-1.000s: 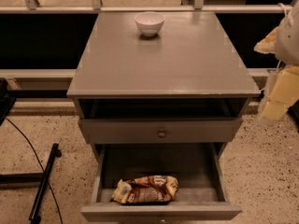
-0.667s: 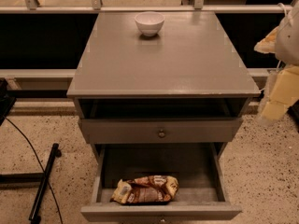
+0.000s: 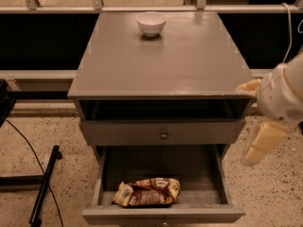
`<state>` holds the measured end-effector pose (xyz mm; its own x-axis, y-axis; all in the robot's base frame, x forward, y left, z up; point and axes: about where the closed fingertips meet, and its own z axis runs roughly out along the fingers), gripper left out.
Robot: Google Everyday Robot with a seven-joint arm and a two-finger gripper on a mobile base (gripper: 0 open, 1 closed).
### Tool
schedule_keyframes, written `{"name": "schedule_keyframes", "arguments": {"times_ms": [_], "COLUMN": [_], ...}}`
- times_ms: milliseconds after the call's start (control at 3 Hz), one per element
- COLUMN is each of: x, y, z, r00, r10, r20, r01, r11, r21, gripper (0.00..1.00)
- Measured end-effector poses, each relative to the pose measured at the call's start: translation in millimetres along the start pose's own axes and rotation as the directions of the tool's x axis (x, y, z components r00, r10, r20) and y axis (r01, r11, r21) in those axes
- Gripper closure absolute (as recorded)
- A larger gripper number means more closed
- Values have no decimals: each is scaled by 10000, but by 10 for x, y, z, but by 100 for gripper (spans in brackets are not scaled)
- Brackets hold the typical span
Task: Pick brown chip bag from middle drawer and place on counter
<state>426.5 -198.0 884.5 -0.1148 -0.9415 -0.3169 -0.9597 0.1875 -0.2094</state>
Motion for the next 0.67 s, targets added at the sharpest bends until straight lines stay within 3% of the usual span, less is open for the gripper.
{"name": "schedule_keyframes", "arguments": {"times_ms": [333,667], "x": [124,-94], "y": [101,138], "z": [304,553], "r00": [9993,9905], "r10": [-301,-1062], "r20": [226,875], "r01": [297,1116], "r11": [9994,9919], "r21": [156,-601], "gripper": [0,0]}}
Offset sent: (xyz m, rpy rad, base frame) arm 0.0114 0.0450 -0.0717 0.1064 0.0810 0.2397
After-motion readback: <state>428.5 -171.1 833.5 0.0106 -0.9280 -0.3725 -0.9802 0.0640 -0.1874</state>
